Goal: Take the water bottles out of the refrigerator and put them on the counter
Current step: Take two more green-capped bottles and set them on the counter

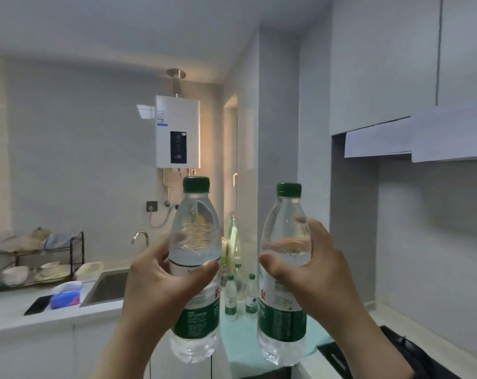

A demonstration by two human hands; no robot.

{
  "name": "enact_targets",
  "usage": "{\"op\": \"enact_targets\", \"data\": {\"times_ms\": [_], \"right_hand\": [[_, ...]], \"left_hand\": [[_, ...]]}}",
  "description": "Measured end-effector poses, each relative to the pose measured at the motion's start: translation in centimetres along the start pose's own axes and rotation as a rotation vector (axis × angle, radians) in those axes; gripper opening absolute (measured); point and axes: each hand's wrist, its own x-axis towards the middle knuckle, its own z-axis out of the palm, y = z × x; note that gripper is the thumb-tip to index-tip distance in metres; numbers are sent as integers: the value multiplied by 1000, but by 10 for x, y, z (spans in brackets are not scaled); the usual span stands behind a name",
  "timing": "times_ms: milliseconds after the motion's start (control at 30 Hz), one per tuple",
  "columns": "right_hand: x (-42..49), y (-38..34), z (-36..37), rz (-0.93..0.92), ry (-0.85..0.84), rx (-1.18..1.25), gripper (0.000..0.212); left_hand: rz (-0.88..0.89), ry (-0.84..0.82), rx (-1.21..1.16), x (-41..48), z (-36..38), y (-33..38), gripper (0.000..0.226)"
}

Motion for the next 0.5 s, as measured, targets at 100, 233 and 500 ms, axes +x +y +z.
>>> {"op": "enact_targets", "data": {"times_ms": [100, 233, 500], "right_hand": [[25, 31, 14, 32, 5, -33, 56], [65, 79, 42, 111, 10, -81, 61], [112, 182, 75, 235, 37, -140, 75]], "left_hand": [[-25, -24, -12, 31, 10, -46, 41], [-82, -33, -18, 75, 21, -109, 45], [-191, -65, -23, 133, 60, -209, 52]]}}
